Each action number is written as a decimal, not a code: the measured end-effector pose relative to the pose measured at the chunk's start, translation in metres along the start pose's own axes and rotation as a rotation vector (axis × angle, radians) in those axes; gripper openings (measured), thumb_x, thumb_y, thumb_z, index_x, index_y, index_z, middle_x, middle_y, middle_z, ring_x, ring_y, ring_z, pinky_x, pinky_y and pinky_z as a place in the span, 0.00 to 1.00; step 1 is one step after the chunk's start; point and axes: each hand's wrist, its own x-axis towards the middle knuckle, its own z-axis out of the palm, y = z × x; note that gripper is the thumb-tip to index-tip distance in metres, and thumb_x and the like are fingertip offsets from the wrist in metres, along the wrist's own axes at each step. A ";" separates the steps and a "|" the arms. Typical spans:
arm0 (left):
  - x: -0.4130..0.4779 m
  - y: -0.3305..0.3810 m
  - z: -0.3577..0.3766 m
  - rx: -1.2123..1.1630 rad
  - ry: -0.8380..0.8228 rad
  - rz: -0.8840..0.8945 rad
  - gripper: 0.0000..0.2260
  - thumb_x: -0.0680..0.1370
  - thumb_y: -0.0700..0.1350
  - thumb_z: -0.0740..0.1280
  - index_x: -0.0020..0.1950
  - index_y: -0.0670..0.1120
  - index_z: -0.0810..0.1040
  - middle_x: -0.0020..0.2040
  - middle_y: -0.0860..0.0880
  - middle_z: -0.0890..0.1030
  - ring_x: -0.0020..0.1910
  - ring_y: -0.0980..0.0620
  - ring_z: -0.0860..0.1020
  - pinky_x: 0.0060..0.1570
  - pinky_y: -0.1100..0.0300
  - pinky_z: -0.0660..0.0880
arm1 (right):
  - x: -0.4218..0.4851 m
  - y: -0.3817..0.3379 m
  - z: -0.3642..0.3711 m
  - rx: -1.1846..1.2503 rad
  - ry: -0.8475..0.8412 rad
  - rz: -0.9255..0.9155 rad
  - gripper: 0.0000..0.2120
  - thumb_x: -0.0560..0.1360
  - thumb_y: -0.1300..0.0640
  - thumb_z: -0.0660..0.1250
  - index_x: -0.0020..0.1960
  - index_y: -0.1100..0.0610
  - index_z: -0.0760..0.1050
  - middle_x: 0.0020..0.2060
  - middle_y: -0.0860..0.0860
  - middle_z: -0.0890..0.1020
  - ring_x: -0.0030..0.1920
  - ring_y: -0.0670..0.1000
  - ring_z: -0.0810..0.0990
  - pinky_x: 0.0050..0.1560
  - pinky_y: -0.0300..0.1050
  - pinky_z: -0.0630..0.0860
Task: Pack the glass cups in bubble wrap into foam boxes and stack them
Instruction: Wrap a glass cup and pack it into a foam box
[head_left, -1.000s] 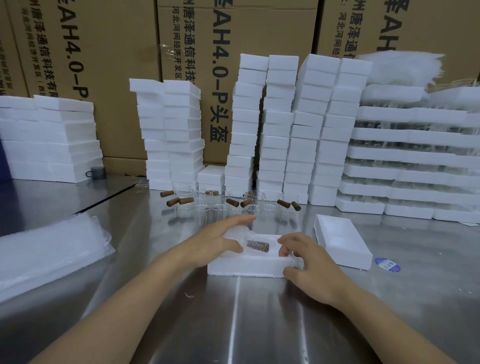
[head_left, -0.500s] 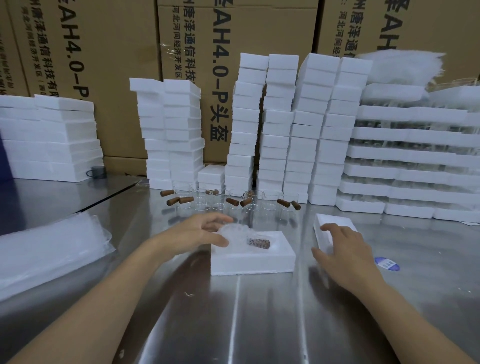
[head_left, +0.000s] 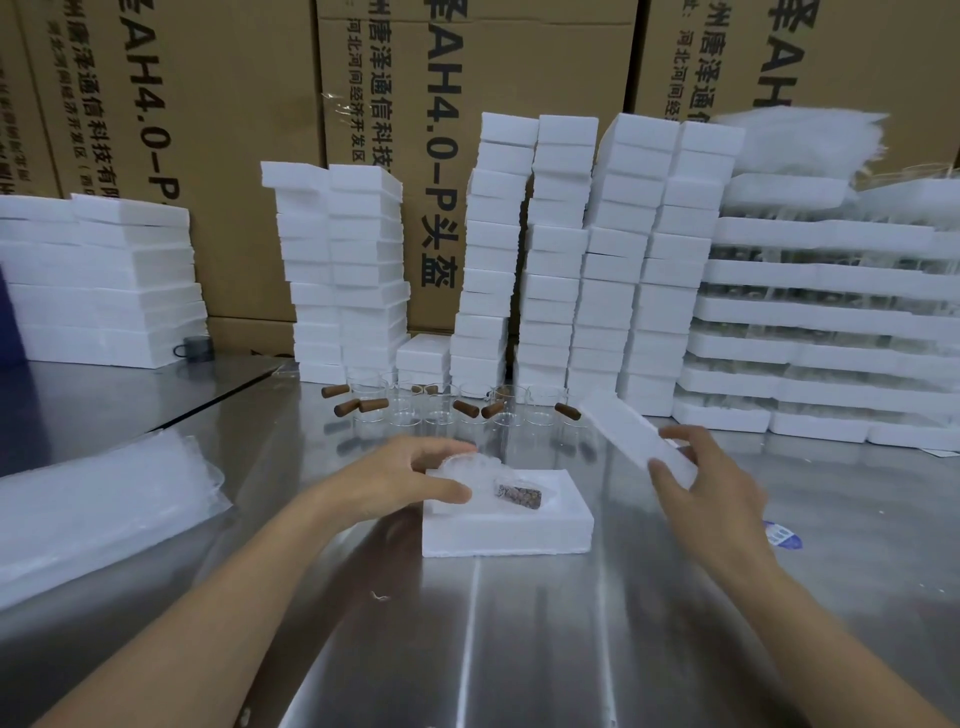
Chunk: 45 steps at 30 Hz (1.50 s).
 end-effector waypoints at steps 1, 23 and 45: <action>-0.001 0.002 0.000 -0.014 0.002 0.022 0.25 0.79 0.50 0.77 0.75 0.63 0.77 0.73 0.62 0.78 0.72 0.60 0.74 0.73 0.57 0.67 | -0.002 -0.009 -0.003 0.120 0.011 -0.022 0.12 0.80 0.54 0.68 0.58 0.39 0.74 0.47 0.42 0.84 0.46 0.46 0.80 0.61 0.51 0.72; -0.008 0.041 0.001 -0.277 0.345 0.145 0.23 0.73 0.62 0.76 0.64 0.54 0.81 0.48 0.49 0.90 0.40 0.56 0.86 0.33 0.70 0.76 | -0.020 -0.058 -0.006 0.712 -0.227 0.004 0.24 0.80 0.51 0.72 0.72 0.37 0.69 0.59 0.49 0.82 0.54 0.40 0.82 0.55 0.44 0.76; -0.007 0.009 -0.014 -0.070 0.097 -0.303 0.24 0.75 0.70 0.73 0.58 0.52 0.86 0.47 0.49 0.88 0.39 0.51 0.84 0.38 0.59 0.79 | -0.027 -0.034 0.023 0.533 -0.510 0.170 0.21 0.70 0.27 0.65 0.60 0.32 0.77 0.49 0.36 0.85 0.51 0.39 0.83 0.61 0.52 0.81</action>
